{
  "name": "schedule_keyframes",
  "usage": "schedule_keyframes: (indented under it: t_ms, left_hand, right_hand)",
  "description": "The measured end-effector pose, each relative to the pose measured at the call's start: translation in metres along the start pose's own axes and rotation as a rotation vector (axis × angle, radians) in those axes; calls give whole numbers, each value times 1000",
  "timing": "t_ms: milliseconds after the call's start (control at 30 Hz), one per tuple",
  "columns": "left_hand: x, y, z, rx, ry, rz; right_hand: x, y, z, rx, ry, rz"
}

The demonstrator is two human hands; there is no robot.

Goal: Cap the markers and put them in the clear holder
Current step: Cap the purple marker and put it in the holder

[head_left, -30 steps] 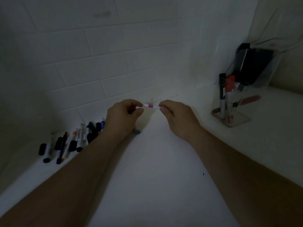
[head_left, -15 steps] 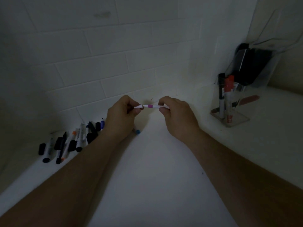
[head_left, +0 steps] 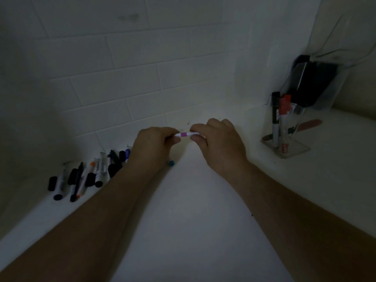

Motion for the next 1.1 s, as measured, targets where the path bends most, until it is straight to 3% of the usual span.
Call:
schedule_keyframes:
  t_ms: [367, 467, 633, 733, 867, 1000, 1100]
  left_hand:
    - [-7, -14, -6, 123, -102, 38]
    - [-8, -12, -9, 69, -81, -52]
    - [-9, -12, -11, 58, -73, -152]
    - [-13, -15, -14, 113, -96, -227]
    - [-9, -2, -14, -37, -28, -484]
    - [-3, -44, -30, 235, -52, -168]
    - [9, -80, -55, 437, -3, -127]
  right_hand:
    - [10, -17, 0, 108, -45, 168]
    - [5, -19, -4, 172, -22, 170]
    - [-14, 13, 1, -7, 81, -224]
    - [-9, 20, 4, -88, 137, -168]
    - [-13, 9, 12, -39, 142, -54]
    - [-78, -8, 19, 78, -50, 15]
    - [-144, -33, 13, 141, -186, -107]
Point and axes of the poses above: each hand's wrist, its own z-axis towards the middle knuckle, its own x-axis out of the palm, y = z × x, the point moved 10 cm from there along z, towards the middle knuckle, and after that the axes turned 14 degrees about -x, right-handed, at the moved point
